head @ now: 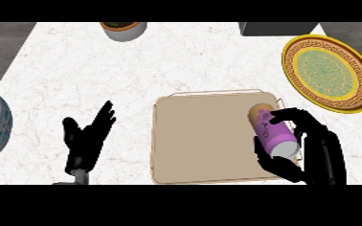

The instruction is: Pick the can from the tray and place it in the plate

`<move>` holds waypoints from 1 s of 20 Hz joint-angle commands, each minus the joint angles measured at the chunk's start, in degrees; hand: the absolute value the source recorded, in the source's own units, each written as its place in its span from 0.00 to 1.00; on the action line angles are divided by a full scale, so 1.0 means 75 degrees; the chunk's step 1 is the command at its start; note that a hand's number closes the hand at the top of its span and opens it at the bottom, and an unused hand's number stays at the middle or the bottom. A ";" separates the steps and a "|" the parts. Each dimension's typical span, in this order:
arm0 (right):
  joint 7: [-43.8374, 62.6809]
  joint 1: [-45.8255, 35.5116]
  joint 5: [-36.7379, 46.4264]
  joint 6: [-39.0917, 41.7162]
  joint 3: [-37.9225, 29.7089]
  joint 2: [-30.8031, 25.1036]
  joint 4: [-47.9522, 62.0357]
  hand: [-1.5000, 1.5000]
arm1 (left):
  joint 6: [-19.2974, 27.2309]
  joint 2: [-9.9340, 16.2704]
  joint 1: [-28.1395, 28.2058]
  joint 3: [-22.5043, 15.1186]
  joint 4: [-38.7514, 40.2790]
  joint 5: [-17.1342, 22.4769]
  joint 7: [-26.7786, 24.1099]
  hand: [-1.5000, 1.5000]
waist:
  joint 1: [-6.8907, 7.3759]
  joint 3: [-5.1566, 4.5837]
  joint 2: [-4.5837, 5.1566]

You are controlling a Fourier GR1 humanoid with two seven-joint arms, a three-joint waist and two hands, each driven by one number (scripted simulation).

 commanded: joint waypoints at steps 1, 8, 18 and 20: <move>-0.0683 -0.0160 -0.1846 -0.0210 -0.1371 -0.0188 0.0246 1.00 | 0.0126 -0.0128 -0.0032 -0.0181 0.0014 -0.0244 -0.0108 0.50 | 0.0043 0.0010 0.0017; -0.2437 -0.1405 -0.3474 -0.0353 -0.3352 -0.0722 0.2774 1.00 | -0.0039 -0.0021 0.0094 -0.0030 -0.0413 0.0007 0.0242 0.50 | 0.0131 0.0008 0.0021; -0.5079 -0.4113 -0.4253 -0.0836 -0.5232 -0.1905 0.7952 1.00 | -0.0082 -0.0099 -0.0272 -0.0121 -0.0163 -0.0123 0.0314 0.50 | 0.0283 0.0022 0.0083; -0.5313 -0.4720 -0.4250 -0.0841 -0.5449 -0.2268 0.8904 1.00 | -0.0241 0.0046 0.0060 -0.0025 -0.0122 -0.0094 -0.0047 0.50 | 0.0320 0.0018 0.0086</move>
